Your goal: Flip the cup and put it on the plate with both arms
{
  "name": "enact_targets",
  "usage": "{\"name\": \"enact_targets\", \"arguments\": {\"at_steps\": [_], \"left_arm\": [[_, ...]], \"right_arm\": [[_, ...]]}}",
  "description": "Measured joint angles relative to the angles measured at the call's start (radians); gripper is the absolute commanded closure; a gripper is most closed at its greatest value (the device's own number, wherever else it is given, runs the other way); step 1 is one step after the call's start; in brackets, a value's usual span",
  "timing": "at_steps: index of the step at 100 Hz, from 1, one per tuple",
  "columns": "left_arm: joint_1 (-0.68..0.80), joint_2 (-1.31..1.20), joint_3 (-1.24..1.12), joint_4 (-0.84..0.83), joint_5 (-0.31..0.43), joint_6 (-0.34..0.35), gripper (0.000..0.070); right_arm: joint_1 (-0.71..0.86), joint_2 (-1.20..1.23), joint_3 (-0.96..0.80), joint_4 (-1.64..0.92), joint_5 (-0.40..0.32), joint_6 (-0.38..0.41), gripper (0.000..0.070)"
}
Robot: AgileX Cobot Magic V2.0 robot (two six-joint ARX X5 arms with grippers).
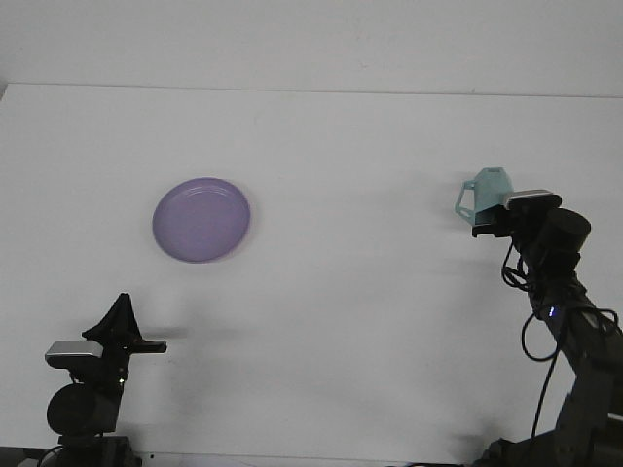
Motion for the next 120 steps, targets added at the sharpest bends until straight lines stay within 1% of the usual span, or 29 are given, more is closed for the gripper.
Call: {"name": "enact_targets", "arguments": {"at_steps": [7,17,24,34,52,67,81,88,102,120], "left_arm": [[0.000,0.000,0.000,0.001,0.000,0.000,0.0688],[0.000,0.000,0.000,0.001,0.000,0.000,0.0688],[0.000,0.000,0.000,0.001,0.000,0.000,0.0688],[0.000,0.000,0.000,0.002,0.000,0.000,0.0688],[0.000,0.000,0.000,0.005,0.000,0.000,0.0688],[0.000,0.000,0.000,0.010,0.000,-0.001,0.0688],[0.000,0.000,0.000,0.014,0.000,-0.001,0.0688],[0.000,0.000,0.000,0.014,0.000,-0.001,0.0688],[0.000,0.000,0.000,0.014,0.000,-0.002,0.0688],[0.000,0.000,0.000,0.014,0.000,-0.003,0.0688]], "right_arm": [[0.025,-0.095,0.004,-0.158,0.000,0.061,0.0693],[0.068,-0.221,0.019,-0.407,0.000,0.129,0.0693],[0.110,-0.298,0.042,-0.586,0.000,0.158,0.0693],[0.189,-0.370,0.094,-0.817,-0.001,0.179,0.0694],[0.387,-0.367,0.222,-1.157,0.007,0.180,0.0694],[0.573,-0.302,0.331,-1.314,0.099,0.178,0.0694],[0.703,-0.185,0.419,-1.426,0.161,0.171,0.0694],[0.741,-0.113,0.461,-1.476,0.180,0.159,0.0694],[0.769,0.034,0.533,-1.549,0.181,0.126,0.0694],[0.774,0.175,0.548,-1.571,0.182,0.093,0.0694]]}}
